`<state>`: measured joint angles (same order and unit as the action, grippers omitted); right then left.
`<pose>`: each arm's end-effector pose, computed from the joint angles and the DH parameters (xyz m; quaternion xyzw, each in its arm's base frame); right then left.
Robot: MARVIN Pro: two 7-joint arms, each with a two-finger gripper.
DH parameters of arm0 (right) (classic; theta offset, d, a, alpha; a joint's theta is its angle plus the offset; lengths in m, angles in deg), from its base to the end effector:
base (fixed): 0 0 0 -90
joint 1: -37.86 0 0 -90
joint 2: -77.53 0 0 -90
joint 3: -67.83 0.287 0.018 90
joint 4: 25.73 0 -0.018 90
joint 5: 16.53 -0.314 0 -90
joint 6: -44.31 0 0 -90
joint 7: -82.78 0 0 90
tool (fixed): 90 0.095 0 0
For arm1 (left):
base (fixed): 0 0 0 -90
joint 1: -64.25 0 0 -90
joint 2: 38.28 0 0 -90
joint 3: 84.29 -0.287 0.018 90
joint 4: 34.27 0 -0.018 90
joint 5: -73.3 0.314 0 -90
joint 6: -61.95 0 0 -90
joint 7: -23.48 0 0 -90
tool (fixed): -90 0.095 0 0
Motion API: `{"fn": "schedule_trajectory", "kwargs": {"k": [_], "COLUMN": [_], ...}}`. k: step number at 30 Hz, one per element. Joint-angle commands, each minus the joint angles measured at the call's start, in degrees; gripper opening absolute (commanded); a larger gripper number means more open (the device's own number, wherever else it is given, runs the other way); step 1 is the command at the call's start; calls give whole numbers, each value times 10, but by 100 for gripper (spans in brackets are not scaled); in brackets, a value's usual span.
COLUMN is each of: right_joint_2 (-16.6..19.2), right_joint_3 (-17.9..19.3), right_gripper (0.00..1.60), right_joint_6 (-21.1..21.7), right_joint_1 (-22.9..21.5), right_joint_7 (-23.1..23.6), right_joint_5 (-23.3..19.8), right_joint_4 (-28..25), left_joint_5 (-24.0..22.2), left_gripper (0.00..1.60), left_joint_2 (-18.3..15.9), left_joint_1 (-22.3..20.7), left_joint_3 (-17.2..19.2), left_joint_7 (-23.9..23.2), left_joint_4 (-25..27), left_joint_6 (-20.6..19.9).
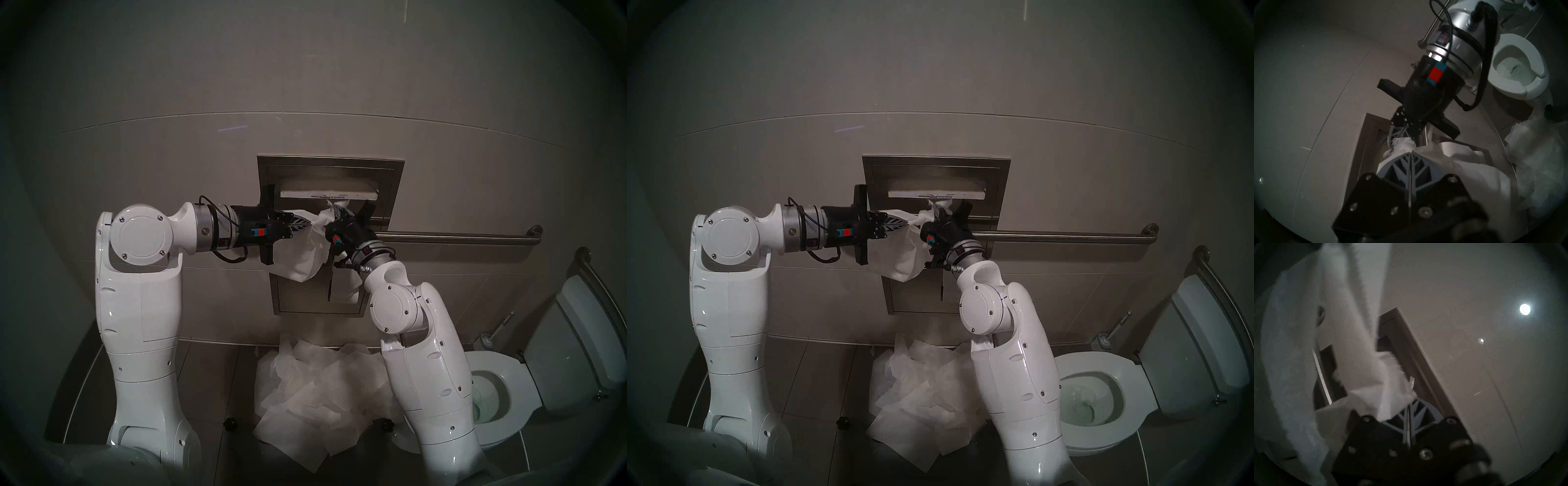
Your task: Take out a toilet seat cover
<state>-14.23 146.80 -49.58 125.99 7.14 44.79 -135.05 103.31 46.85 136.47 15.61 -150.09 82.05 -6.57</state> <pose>0.4077 0.1011 -0.1702 0.4725 0.4291 0.7184 0.2766 0.3898 -0.0078 -0.0852 -0.3619 0.7130 -0.5939 0.0890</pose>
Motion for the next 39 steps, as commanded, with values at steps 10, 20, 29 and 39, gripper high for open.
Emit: {"fn": "schedule_trajectory", "kwargs": {"k": [10, 20, 29, 39], "right_joint_2": [5, -3, -4, -4], "right_joint_3": [8, -3, 0, 9], "right_gripper": [0, 0, 0, 0], "right_joint_6": [-1, 5, 9, 9], "right_joint_1": [-19, -26, -36, -31], "right_joint_7": [12, 32, 42, 41], "right_joint_5": [19, 31, 33, 30], "right_joint_4": [-105, -104, -103, -99], "left_joint_5": [16, 24, 39, 38], "left_gripper": [0, 0, 0, 0], "left_joint_2": [-33, -33, -31, -22], "left_joint_1": [-87, -111, -122, -117], "left_joint_3": [32, 18, 2, 1], "left_joint_7": [-7, -9, 0, 8], "left_joint_4": [33, 17, -7, -12], "left_joint_6": [-24, -36, -36, -38]}}
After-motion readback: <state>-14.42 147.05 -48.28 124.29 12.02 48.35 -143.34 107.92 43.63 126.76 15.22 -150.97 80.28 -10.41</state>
